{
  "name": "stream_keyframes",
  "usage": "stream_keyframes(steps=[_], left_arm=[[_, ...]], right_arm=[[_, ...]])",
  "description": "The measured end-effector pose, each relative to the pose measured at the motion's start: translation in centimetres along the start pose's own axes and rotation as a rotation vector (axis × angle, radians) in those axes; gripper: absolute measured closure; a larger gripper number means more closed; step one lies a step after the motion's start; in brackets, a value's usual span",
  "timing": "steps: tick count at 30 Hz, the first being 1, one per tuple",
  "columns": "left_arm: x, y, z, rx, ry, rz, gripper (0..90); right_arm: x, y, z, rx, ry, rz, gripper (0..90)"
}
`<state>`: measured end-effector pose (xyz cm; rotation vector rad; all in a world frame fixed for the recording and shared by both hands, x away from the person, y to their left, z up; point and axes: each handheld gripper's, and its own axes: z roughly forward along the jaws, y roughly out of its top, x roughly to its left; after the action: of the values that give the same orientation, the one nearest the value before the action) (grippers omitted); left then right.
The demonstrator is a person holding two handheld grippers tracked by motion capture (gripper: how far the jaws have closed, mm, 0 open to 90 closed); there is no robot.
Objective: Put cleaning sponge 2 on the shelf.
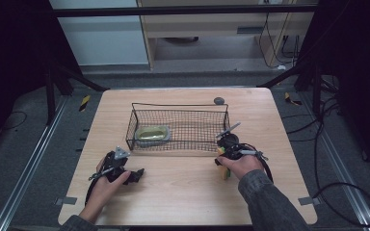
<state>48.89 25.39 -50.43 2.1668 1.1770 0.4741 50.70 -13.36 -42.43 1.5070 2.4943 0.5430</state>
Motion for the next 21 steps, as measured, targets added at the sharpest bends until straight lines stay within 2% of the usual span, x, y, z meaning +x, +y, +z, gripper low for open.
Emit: stream_keyframes(steps=[2,8,9,13,21], left_arm=[[0.0,0.0,0.0,0.0,-0.002,0.002,0.0],[0.1,0.2,0.1,0.002,-0.004,0.004,0.0],[0.2,0.2,0.2,-0.001,-0.004,0.007,0.0],[0.2,0.1,0.2,-0.005,-0.006,0.01,0.0],[0.4,0.1,0.3,-0.02,-0.011,0.014,0.0]], right_arm=[[-0.1,0.0,0.0,-0.006,0.011,0.002,62.8],[-0.4,-0.3,-0.4,-0.005,0.039,-0.01,63.9],[-0.6,-0.7,-1.1,-0.022,0.036,-0.006,63.9],[-1.2,-1.2,-1.9,-0.046,0.037,-0.009,63.9],[-4.4,-2.7,-4.0,-0.1,0.011,0.014,63.8]])
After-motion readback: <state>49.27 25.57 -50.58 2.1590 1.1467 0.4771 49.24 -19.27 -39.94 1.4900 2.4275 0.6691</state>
